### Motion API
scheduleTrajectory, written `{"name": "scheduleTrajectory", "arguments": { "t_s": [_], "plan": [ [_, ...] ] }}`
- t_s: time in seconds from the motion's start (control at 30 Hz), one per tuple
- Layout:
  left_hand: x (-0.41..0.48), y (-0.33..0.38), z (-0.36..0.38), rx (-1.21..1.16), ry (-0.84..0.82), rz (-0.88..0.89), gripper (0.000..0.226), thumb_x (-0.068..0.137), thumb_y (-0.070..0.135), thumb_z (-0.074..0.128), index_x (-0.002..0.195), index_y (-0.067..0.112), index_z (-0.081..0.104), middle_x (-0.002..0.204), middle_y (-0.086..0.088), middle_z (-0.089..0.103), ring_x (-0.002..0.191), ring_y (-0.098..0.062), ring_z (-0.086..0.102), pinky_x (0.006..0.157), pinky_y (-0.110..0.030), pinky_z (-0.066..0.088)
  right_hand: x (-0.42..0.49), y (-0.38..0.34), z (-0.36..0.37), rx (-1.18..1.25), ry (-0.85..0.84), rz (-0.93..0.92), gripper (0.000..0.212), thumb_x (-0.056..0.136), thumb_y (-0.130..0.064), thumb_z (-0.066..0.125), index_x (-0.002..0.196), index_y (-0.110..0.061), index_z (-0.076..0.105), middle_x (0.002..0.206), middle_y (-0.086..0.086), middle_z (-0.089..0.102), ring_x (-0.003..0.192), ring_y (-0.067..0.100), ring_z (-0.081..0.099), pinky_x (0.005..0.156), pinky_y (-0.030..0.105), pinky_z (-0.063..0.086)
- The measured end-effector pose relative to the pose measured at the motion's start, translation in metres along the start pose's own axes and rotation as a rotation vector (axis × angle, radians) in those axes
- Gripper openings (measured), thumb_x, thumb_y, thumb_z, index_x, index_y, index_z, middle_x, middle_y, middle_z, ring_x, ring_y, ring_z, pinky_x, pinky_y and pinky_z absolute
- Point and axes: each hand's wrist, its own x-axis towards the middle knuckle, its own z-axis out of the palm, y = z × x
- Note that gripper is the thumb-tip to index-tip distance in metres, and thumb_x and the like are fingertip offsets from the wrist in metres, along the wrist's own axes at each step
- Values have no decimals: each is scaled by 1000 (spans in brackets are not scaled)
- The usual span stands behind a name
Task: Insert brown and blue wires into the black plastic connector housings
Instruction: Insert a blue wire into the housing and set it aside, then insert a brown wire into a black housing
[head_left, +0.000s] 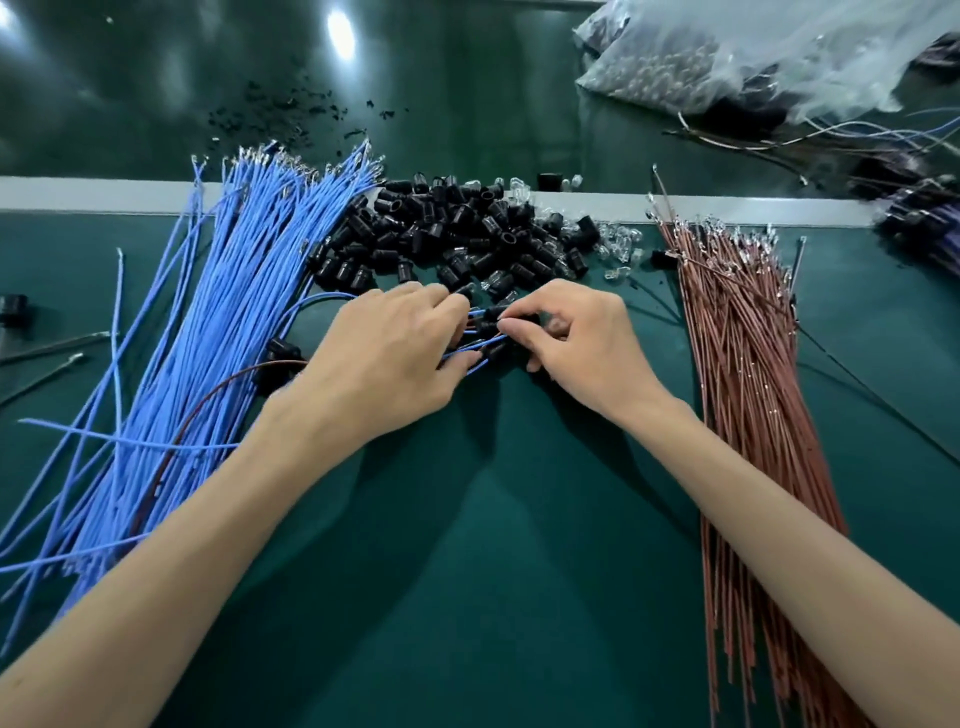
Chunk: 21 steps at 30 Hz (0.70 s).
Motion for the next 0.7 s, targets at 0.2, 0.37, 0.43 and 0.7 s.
{"name": "scheduleTrajectory", "arguments": {
  "t_s": [0.2,0.37,0.43,0.7],
  "plan": [
    [38,-12,-14,17,-138,-184,41,80,69,49,76,28,50,84,1,61,84,-26,57,64,-32,35,20,4,-15,-222,33,-76,18,86,-33,69,83,-16,75,85,1,68,57,-1,52,62,22,43],
    [44,18,27,-117,232,-279,29,92,43,52,89,15,61,87,-11,68,84,-37,61,63,-37,39,43,-3,-12,-526,-47,-58,25,88,-27,64,112,-22,66,108,3,63,96,28,60,83,45,50],
    [41,14,38,-175,272,-276,24,92,36,54,91,14,62,84,-9,68,84,-35,61,64,-37,40,43,-4,-7,-582,-71,-74,27,89,-24,61,116,-23,61,110,2,62,101,31,60,81,43,50],
    [37,11,42,-332,371,-208,36,87,31,61,117,13,55,100,-3,64,83,-29,61,67,-37,47,42,-10,1,-360,95,-4,17,94,-29,56,97,-16,67,87,4,69,81,25,62,70,37,49]
  ]
}}
